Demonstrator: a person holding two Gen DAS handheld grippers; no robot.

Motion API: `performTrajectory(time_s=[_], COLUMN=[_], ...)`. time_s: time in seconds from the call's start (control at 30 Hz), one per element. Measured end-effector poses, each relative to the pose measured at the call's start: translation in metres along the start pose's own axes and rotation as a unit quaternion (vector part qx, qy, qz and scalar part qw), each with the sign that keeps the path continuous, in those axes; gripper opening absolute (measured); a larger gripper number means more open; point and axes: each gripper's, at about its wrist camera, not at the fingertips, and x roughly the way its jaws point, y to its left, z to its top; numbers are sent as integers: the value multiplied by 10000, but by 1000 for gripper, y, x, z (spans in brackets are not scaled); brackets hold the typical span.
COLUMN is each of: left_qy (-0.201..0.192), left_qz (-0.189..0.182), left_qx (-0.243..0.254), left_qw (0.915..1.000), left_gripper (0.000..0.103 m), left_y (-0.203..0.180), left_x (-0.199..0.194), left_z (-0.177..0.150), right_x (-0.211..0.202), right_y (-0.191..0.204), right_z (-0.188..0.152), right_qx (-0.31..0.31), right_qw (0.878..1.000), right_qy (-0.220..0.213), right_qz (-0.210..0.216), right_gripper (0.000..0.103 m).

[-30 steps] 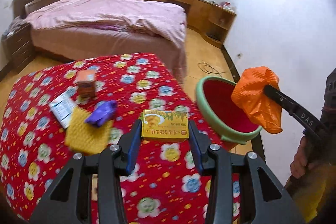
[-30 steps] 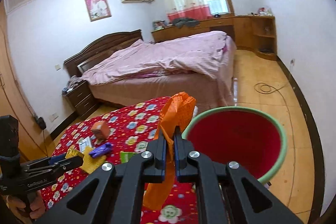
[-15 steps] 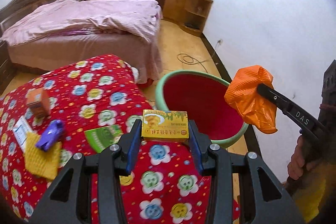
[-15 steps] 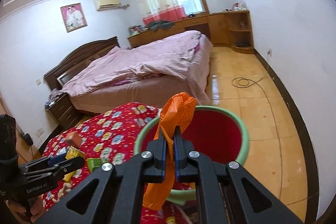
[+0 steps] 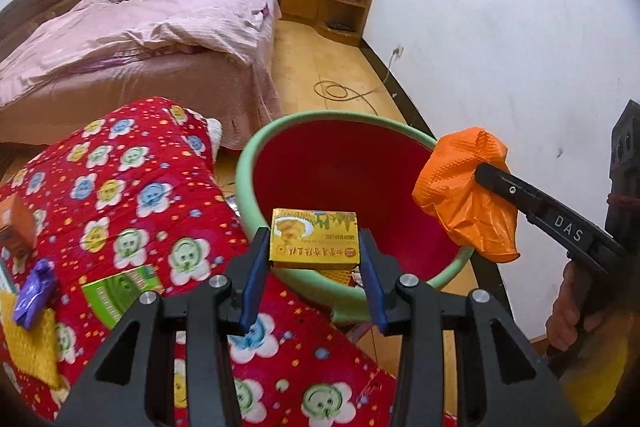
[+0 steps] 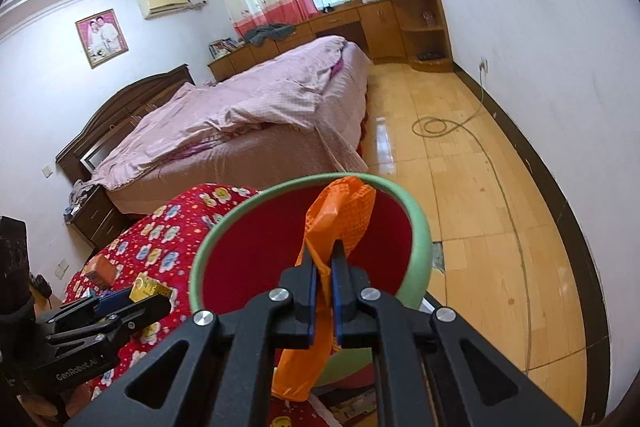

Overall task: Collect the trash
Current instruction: 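Carry the yellow box and orange bag over the red bucket, then open both tools to drop the yellow box and orange bag into the bucket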

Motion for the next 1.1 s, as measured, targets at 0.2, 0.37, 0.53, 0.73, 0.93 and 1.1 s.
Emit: performTrajectory(time_s=[0.2, 0.37, 0.53, 0.73, 0.93, 1.1], left_qy=[115, 187, 143, 95, -19, -82], left_qz=[-56, -91, -37, -10, 76, 200], left_qx=[110, 49, -8, -157, -297, -421], left_qw=[9999, 9998, 9999, 9998, 9995, 9989], left_gripper=[43, 50, 52, 52, 52, 52], left_y=[-7, -5, -2, 5, 14, 24], left_x=[21, 30, 29, 18, -2, -20], left_z=[2, 3, 4, -1, -7, -15], right_x=[11, 16, 18, 11, 2, -8], right_y=[-9, -12, -11, -6, 2, 12], right_z=[-3, -5, -5, -4, -8, -13], right_qx=[69, 127, 184, 177, 169, 211], right_qw=[9999, 9997, 9996, 9997, 9996, 9991], right_qy=[96, 156, 195, 117, 113, 117], right_qz=[-101, -105, 11, 100, 202, 336], right_gripper=[9, 11, 17, 24, 28, 36])
